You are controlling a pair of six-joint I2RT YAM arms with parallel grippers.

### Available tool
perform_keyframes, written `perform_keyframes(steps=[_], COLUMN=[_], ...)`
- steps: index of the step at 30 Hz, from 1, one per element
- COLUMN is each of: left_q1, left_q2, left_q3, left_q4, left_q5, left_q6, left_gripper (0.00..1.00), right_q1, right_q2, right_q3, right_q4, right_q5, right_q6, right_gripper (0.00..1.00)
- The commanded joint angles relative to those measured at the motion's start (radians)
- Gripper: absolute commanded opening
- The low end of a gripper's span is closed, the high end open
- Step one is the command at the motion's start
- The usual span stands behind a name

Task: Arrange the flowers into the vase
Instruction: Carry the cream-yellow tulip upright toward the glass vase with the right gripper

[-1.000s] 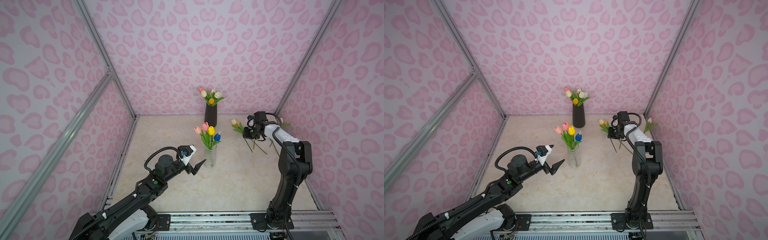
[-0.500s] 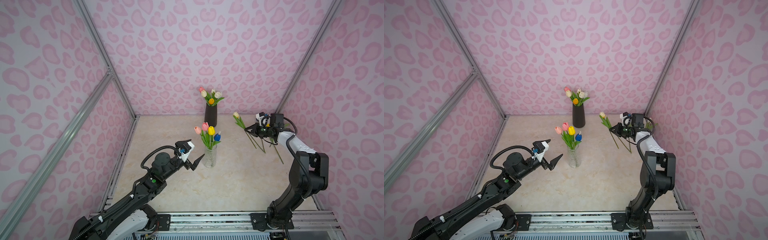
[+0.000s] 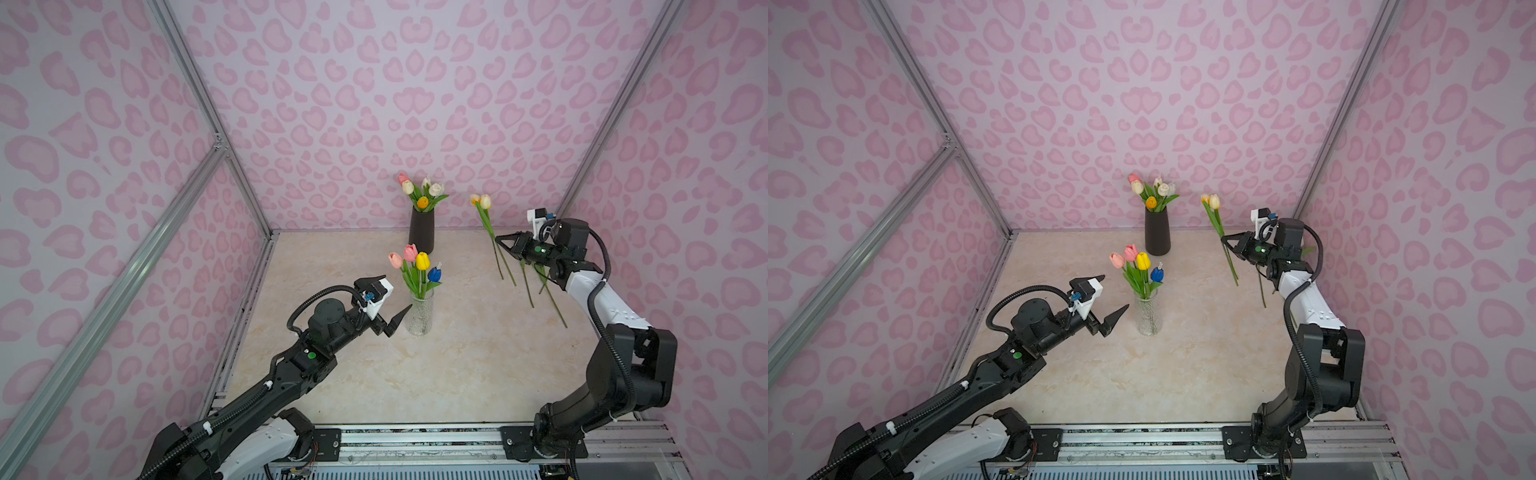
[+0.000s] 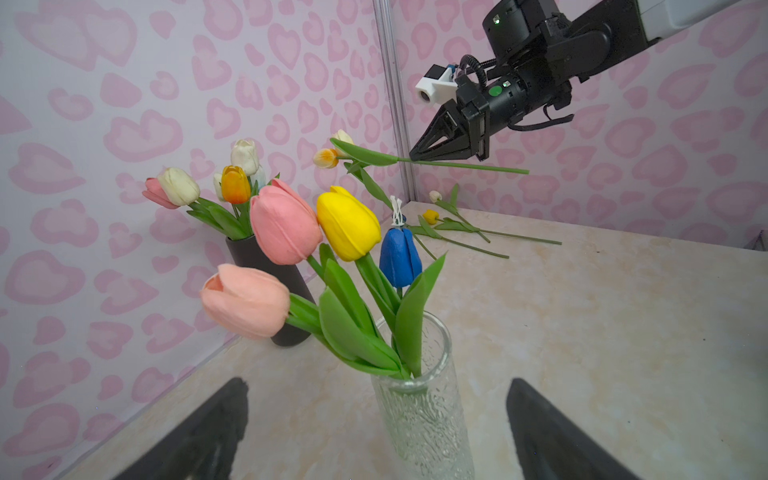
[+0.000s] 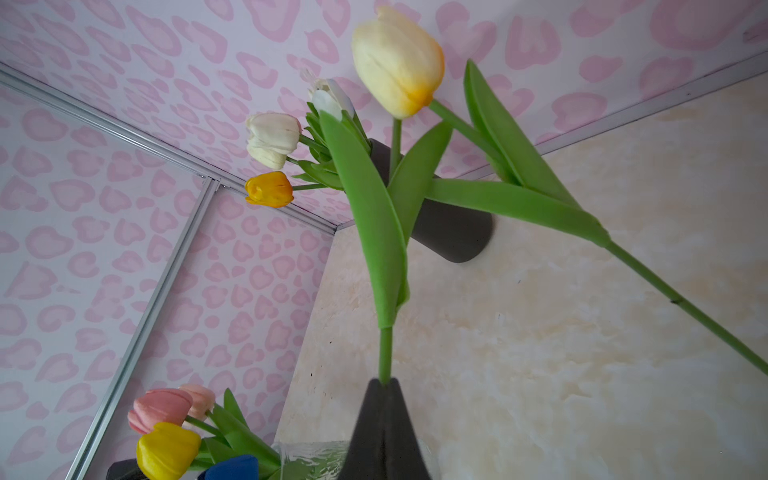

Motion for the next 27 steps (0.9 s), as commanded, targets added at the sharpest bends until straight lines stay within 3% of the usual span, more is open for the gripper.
perform_keyframes(steps=[1,2,4,6,7,10,14,17,21,27], left_q1=[0.002,0.002,0.002,0.002,0.002,0.002,0.003,0.002,0.002,0.011], left_q2=[0.0,0.003,0.01,0.015,0.016,0.013,0.004,-0.004,-0.017,-0.06], left_q3=[0.004,0.001,-0.001,0.001,0.002,0.001,0.001,-0.005,-0.022,-0.053], left_q4=[0.015,0.015,0.015,0.009,0.011,0.014,0.007,0.011,0.049,0.14], left_q5=[0.007,0.005,0.002,0.007,0.008,0.007,0.004,-0.005,-0.04,-0.148], left_q6=[0.007,0.007,0.006,0.003,0.001,-0.002,0.003,0.003,-0.012,-0.036], left_gripper=[0.98,0.98,0.98,0.98,0.98,0.98,0.98,0.98,0.97,0.97], right_q1=[0.015,0.025,0.021,0.062,0.08,0.057,0.058,0.059,0.064,0.137], right_q2=[-0.001,0.007,0.028,0.056,0.07,0.072,0.064,0.024,-0.079,-0.25], right_q3=[0.067,0.098,0.082,0.123,0.137,0.066,0.067,0.04,-0.072,-0.286], right_q4=[-0.269,-0.345,-0.332,-0.451,-0.487,-0.362,-0.352,-0.272,-0.006,0.624], right_q5=[0.266,0.339,0.338,0.518,0.55,0.379,0.374,0.301,0.183,0.131], right_q6=[-0.203,-0.261,-0.274,-0.35,-0.381,-0.313,-0.32,-0.289,-0.161,0.095], right_gripper=[0.0,0.0,0.0,0.0,0.0,0.0,0.0,0.0,0.0,0.0])
